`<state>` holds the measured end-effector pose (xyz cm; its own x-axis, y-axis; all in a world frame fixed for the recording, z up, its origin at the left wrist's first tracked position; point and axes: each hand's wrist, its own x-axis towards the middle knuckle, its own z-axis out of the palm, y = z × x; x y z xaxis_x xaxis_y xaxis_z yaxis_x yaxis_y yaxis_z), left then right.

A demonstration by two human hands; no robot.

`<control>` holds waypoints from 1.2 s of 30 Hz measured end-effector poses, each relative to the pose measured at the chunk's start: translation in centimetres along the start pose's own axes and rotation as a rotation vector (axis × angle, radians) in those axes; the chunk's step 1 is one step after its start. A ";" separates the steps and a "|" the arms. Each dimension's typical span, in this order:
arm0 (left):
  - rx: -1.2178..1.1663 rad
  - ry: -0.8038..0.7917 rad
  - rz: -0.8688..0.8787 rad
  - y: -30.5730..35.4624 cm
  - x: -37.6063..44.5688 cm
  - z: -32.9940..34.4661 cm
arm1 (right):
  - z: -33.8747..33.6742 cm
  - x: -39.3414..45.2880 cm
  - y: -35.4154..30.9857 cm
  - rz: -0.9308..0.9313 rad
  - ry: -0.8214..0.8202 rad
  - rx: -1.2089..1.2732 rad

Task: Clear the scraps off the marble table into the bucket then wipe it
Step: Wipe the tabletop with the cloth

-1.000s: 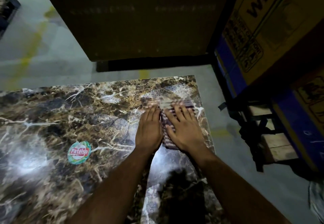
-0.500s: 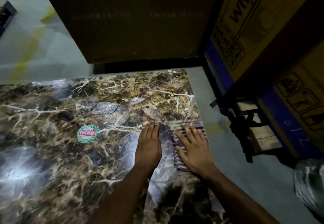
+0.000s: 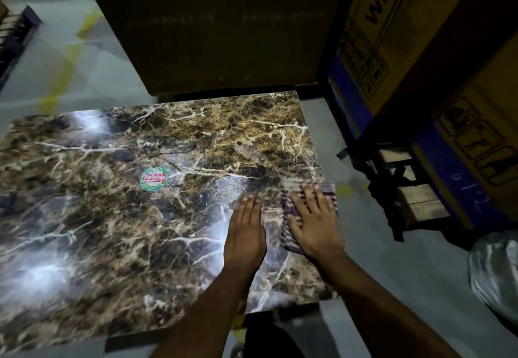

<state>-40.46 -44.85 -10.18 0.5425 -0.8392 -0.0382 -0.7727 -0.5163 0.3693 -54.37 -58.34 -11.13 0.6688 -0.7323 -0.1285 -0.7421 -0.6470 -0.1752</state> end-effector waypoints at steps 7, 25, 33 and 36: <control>0.008 -0.011 0.026 0.5 -2.9 0.0 | 0.6 -7.8 0.7 -0.211 -0.086 -0.016; 0.045 -0.006 -0.041 1.1 -6.0 1.0 | 0.5 -11.5 3.0 0.162 -0.043 0.084; 0.127 0.016 -0.015 2.0 -0.8 0.9 | -0.6 -4.3 2.4 0.179 -0.037 0.125; 0.139 -0.028 0.031 2.0 1.4 1.0 | -1.0 -0.3 2.2 0.156 -0.036 0.116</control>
<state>-41.57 -47.27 -10.42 0.5099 -0.8585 -0.0553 -0.8282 -0.5073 0.2381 -56.29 -59.73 -10.54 0.5489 -0.8123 -0.1972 -0.8279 -0.4960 -0.2617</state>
